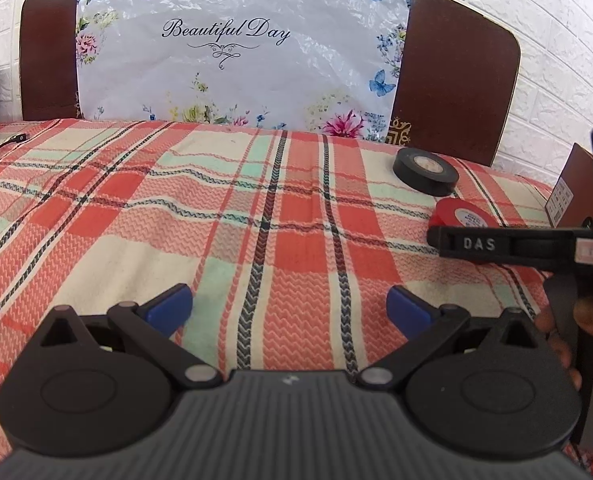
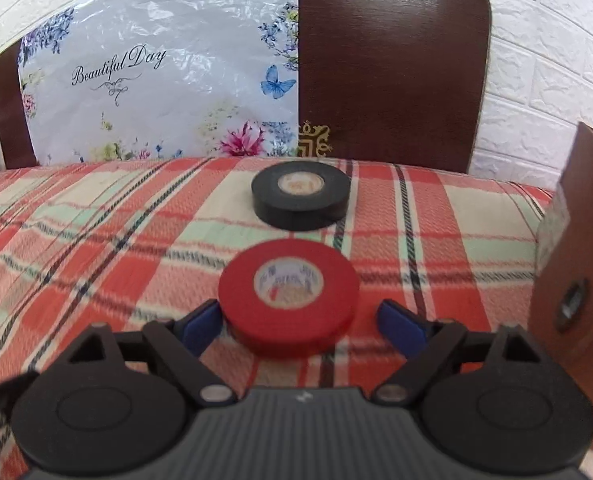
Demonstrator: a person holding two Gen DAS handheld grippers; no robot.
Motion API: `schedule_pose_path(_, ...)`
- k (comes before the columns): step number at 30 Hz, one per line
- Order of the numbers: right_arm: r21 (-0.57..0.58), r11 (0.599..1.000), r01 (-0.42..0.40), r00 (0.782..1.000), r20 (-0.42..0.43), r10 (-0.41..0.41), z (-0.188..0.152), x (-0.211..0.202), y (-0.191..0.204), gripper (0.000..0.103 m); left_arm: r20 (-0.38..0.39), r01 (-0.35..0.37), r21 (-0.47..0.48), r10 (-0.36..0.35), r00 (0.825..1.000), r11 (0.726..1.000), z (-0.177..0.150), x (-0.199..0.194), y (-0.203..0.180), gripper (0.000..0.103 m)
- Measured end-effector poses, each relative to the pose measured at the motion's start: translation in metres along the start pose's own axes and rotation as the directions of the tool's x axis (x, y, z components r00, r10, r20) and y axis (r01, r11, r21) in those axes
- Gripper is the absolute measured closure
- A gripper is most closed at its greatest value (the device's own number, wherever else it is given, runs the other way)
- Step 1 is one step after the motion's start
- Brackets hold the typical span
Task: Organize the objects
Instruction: 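Grasp the red tape roll with the right gripper and lift it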
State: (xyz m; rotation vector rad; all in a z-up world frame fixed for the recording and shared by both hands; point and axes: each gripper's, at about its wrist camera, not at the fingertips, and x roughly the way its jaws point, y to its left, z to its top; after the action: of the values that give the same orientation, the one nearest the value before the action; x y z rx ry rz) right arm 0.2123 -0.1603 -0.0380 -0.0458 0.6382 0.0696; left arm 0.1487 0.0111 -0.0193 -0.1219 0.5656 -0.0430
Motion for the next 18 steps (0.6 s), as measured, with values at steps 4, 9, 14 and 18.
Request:
schedule_pose_path(4,-0.011,1.000,0.000,1.000,0.004,0.000,-0.001,-0.002,0.001,0.026,0.000,-0.001,-0.003,0.001,1.000,1.000,0.000,0.000,0.000,0.000)
schedule_pose_path(9,-0.040,0.999,-0.032,0.999,-0.013,0.031,-0.015,-0.026,0.000,0.026,0.000,-0.002,-0.002,0.002,1.000,1.000,0.000,0.000,0.000,0.000)
schedule_pose_path(14,-0.082,0.994,-0.068,0.997,-0.038,0.065,-0.046,-0.073,-0.009,0.026,0.000,-0.004,0.001,0.004,1.000,1.000,0.000,0.000,0.001,0.000)
schedule_pose_path(18,-0.078,0.995,-0.058,0.997,-0.058,0.054,-0.077,-0.119,-0.021,0.026,-0.001,-0.006,0.002,0.006,1.000,1.000,0.000,0.000,0.000,0.000)
